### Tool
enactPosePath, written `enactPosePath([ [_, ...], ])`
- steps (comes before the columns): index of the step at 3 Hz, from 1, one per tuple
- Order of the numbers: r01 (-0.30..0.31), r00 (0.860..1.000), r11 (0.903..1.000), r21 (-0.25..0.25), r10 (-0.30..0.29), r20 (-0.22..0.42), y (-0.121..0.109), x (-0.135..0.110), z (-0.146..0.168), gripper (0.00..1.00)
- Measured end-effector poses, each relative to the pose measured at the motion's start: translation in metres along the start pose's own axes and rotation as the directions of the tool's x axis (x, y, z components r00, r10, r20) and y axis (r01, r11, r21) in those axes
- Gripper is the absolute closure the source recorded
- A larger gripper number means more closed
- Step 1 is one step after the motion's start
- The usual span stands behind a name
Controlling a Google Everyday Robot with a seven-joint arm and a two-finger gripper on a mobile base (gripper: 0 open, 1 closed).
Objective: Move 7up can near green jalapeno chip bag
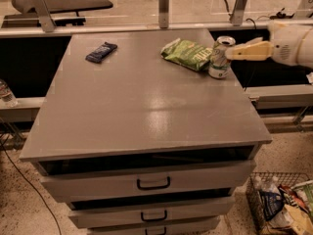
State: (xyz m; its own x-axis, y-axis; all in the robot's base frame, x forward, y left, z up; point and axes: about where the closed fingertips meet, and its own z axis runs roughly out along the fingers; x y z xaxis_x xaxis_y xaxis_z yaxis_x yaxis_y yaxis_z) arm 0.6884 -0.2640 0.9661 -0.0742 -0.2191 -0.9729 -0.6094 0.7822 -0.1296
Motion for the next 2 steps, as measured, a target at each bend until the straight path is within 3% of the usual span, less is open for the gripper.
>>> enactPosePath([
  [1, 0.086, 0.996, 0.9953, 0.045, -0.086, 0.004, -0.001, -0.035, -0.083, 0.00],
  [2, 0.094, 0.996, 0.9939, 0.057, -0.094, -0.002, -0.002, -0.038, -0.100, 0.00],
])
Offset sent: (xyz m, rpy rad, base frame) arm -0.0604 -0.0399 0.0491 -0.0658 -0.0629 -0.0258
